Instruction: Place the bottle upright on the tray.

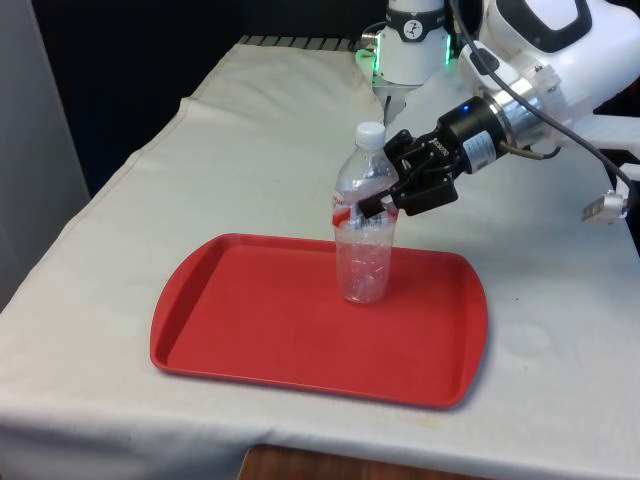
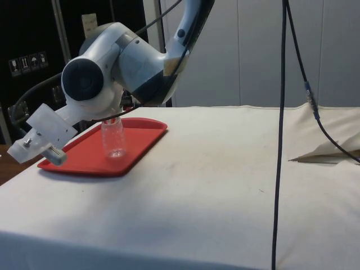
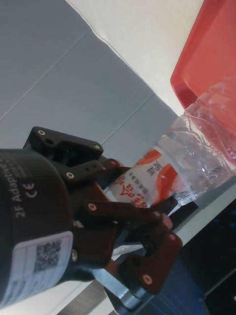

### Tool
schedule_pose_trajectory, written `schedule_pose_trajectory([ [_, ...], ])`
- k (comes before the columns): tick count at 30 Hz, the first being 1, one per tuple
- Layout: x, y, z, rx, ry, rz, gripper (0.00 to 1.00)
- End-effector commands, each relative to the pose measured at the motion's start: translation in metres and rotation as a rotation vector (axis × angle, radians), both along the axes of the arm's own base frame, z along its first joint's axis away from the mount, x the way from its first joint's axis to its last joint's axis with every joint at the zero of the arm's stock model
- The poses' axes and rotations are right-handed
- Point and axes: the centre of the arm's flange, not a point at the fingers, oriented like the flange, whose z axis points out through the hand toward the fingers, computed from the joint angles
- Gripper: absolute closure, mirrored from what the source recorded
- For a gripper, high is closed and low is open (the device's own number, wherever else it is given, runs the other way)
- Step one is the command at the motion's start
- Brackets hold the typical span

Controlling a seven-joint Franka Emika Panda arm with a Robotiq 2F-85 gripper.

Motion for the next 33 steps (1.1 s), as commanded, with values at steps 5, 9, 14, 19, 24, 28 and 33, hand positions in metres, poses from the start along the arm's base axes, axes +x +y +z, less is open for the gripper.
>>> schedule_pose_trajectory([
  [5,0.0012,-0.0004,-0.0008,0.002,-0.001,-0.002,0.66],
  [9,0.0011,-0.0004,-0.0014,0.001,0.0,-0.001,0.66],
  [14,0.001,-0.0003,-0.003,0.002,0.001,-0.001,0.66],
  [19,0.0011,-0.0007,-0.0046,0.002,0.002,-0.001,0.66],
  [24,0.0018,-0.0013,-0.0054,0.002,0.002,-0.002,0.66],
  [28,0.0016,-0.0012,-0.0067,0.003,0.003,-0.001,0.66],
  [33,0.0012,-0.0004,-0.0081,0.007,0.001,-0.001,0.66],
])
